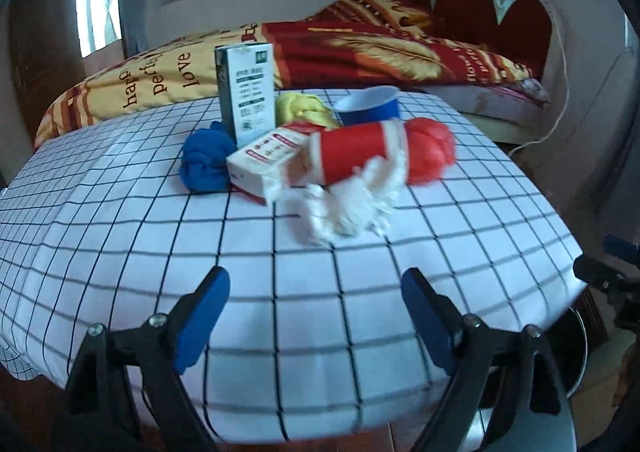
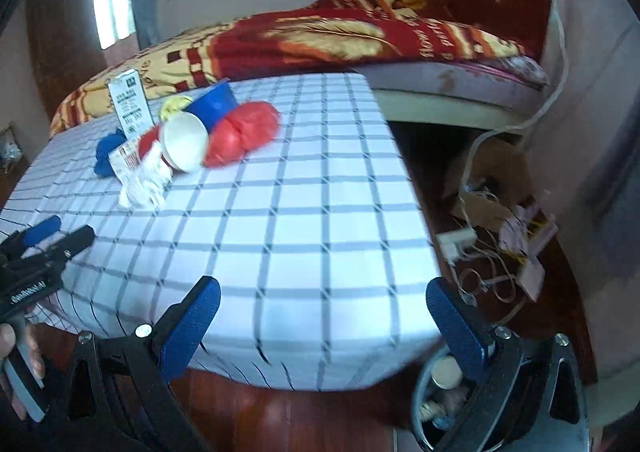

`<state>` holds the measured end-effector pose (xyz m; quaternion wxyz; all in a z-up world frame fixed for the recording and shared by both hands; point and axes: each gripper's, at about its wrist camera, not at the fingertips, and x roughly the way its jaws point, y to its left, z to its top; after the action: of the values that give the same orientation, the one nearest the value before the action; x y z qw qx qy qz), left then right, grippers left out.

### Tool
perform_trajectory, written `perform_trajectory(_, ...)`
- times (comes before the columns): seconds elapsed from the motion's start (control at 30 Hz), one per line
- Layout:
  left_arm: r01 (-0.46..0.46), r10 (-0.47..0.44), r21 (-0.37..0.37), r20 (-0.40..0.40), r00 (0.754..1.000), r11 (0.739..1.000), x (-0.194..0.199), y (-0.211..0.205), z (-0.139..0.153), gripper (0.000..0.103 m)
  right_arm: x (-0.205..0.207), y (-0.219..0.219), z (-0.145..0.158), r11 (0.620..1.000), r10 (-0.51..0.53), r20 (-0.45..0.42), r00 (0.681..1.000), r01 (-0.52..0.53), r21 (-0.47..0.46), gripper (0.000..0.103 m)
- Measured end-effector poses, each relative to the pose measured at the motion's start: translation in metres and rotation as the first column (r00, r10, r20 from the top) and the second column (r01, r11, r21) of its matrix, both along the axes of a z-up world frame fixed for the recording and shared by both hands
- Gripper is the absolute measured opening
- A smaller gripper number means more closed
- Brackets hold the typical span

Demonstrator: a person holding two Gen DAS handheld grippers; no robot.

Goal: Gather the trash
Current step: 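Grasp the white tissue with left tool while right tool grasps the red plastic bag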

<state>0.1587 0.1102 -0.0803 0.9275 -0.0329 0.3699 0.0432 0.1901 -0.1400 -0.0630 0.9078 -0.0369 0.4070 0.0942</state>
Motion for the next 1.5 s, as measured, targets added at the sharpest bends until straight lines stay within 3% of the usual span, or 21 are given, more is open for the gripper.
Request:
perform_trajectory(0.33,0.042,-0.042,0.009,-0.019,0.999,0.999,0.065,0.002,-0.017,0.085,0.09,0.06,-0.018,0.994,0.113,-0.021,0.993,-0.112,0.018,0.091)
perform_trajectory(0.47,0.065,-0.066,-0.018,-0.037,0.997,0.998,0.081,0.004,-0.021,0.074,0.132,0.084,-0.027,0.987,0.162,-0.041,0.986,-0.161,0.021,0.091)
perform_trajectory(0.57,0.082,-0.083,-0.013,-0.043,0.996,0.997,0.087,0.002,-0.02,0.073,0.155,0.098,-0.032,0.982,0.186,-0.058,0.981,-0.185,0.028,0.09)
perform_trajectory(0.63,0.1,-0.101,-0.018,-0.036,0.994,0.995,0.088,0.0,-0.018,0.072,0.165,0.103,-0.035,0.981,0.195,-0.066,0.979,-0.193,0.031,0.086)
perform_trajectory(0.7,0.118,-0.119,-0.019,-0.035,0.992,0.993,0.092,-0.004,-0.018,0.064,0.172,0.105,-0.037,0.979,0.201,-0.073,0.977,-0.198,0.039,0.083)
perform_trajectory(0.77,0.131,-0.132,-0.022,-0.043,0.99,0.991,0.095,-0.007,-0.019,0.06,0.177,0.105,-0.039,0.977,0.209,-0.087,0.974,-0.205,0.056,0.069)
perform_trajectory(0.8,0.134,-0.135,-0.025,-0.044,0.99,0.991,0.096,-0.009,-0.019,0.056,0.178,0.104,-0.041,0.975,0.218,-0.1,0.971,-0.212,0.069,0.052)
perform_trajectory(0.83,0.135,-0.136,-0.028,-0.043,0.99,0.99,0.097,-0.009,-0.019,0.053,0.178,0.104,-0.042,0.973,0.226,-0.105,0.968,-0.218,0.08,0.044)
perform_trajectory(0.9,0.141,-0.143,-0.039,-0.03,0.989,0.989,0.095,-0.01,-0.016,0.04,0.174,0.103,-0.042,0.968,0.242,-0.102,0.965,-0.233,0.092,0.036)
perform_trajectory(1.0,0.153,-0.154,-0.055,-0.019,0.988,0.987,0.093,-0.011,-0.011,0.031,0.164,0.096,-0.04,0.967,0.246,-0.091,0.965,-0.238,0.095,0.029)
perform_trajectory(1.5,0.17,-0.17,-0.05,0.02,0.985,0.984,0.04,-0.025,0.006,0.03,0.071,0.033,-0.009,0.984,0.164,-0.02,0.986,-0.162,0.068,0.025)
